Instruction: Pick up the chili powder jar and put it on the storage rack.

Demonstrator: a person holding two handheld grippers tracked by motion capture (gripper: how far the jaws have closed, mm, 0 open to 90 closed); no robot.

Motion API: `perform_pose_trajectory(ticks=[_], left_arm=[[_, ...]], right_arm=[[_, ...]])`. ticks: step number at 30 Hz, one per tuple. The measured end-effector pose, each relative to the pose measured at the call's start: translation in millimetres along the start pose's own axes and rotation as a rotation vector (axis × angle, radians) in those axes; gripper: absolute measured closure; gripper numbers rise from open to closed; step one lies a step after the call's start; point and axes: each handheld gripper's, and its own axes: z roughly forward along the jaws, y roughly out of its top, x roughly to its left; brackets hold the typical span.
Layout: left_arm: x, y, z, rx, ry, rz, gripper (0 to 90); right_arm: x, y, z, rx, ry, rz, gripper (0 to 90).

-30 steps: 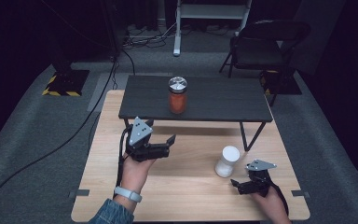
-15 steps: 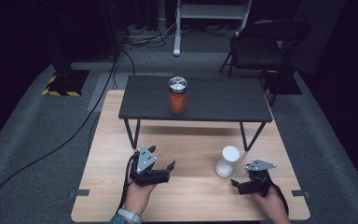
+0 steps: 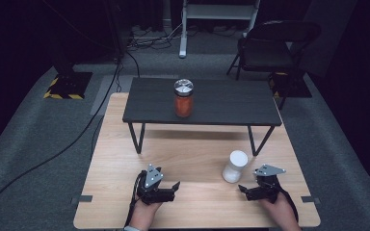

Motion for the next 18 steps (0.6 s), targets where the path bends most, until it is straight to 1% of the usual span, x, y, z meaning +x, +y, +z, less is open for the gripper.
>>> perform_pose_trajectory(ticks=[3,4,6,8,11,13,14,16,18], left_arm=[[1.9,-2.4,4.7,0.025,-0.004,-0.016,10.5],[2.7,-1.4,6.5,0.04,-0.007,-0.018,10.1],[1.5,3.3,9.8,0.084,-0.001,-0.001,9.0],[0.3,5.9,12.4,0.113,0.003,0.014,8.7],[1.6,7.7,16.3,0.145,0.002,0.001,7.4],[5.1,11.8,20.6,0.188,-0.01,-0.014,5.9],[4.9,10.9,21.7,0.186,-0.008,-0.014,5.1],[4.0,13.8,22.2,0.202,-0.001,0.004,5.0],[3.3,14.3,23.0,0.204,0.004,0.019,4.7]], right_arm=[[0.0,0.0,0.0,0.0,0.0,0.0,0.0],[0.0,0.0,0.0,0.0,0.0,0.0,0.0],[0.0,0.0,0.0,0.0,0.0,0.0,0.0],[0.0,0.0,0.0,0.0,0.0,0.0,0.0],[0.0,0.0,0.0,0.0,0.0,0.0,0.0],[0.0,0.0,0.0,0.0,0.0,0.0,0.0],[0.0,0.0,0.0,0.0,0.0,0.0,0.0],[0.0,0.0,0.0,0.0,0.001,0.0,0.0],[0.0,0.0,0.0,0.0,0.001,-0.001,0.0]])
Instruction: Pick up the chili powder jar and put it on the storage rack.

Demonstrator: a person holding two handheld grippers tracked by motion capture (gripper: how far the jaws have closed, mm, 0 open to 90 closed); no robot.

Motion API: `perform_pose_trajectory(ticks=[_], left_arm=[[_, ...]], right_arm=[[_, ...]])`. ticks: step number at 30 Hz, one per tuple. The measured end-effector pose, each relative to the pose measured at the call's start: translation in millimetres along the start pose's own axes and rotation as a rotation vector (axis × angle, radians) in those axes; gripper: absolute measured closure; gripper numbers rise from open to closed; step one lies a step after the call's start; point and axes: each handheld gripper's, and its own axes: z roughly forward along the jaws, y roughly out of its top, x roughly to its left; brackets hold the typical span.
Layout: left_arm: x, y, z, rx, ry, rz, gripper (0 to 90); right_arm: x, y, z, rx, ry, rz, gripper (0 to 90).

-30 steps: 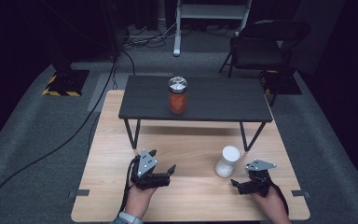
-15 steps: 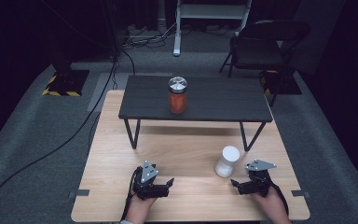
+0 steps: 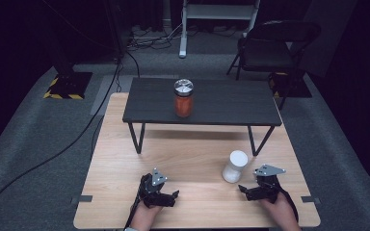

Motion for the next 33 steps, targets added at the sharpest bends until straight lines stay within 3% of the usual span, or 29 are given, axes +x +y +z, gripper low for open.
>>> perform_pose_trajectory(ticks=[5,8,33], left_arm=[[-3.0,-1.1,1.4,-0.001,0.019,0.022,3.7],[-7.7,2.6,3.3,0.02,0.031,0.059,1.9],[-14.4,1.7,2.9,0.022,0.055,0.034,0.1]], right_arm=[[0.0,0.0,0.0,0.0,0.0,0.0,0.0],[0.0,0.0,0.0,0.0,0.0,0.0,0.0],[0.6,-0.1,-0.1,0.0,0.0,-0.002,0.0]])
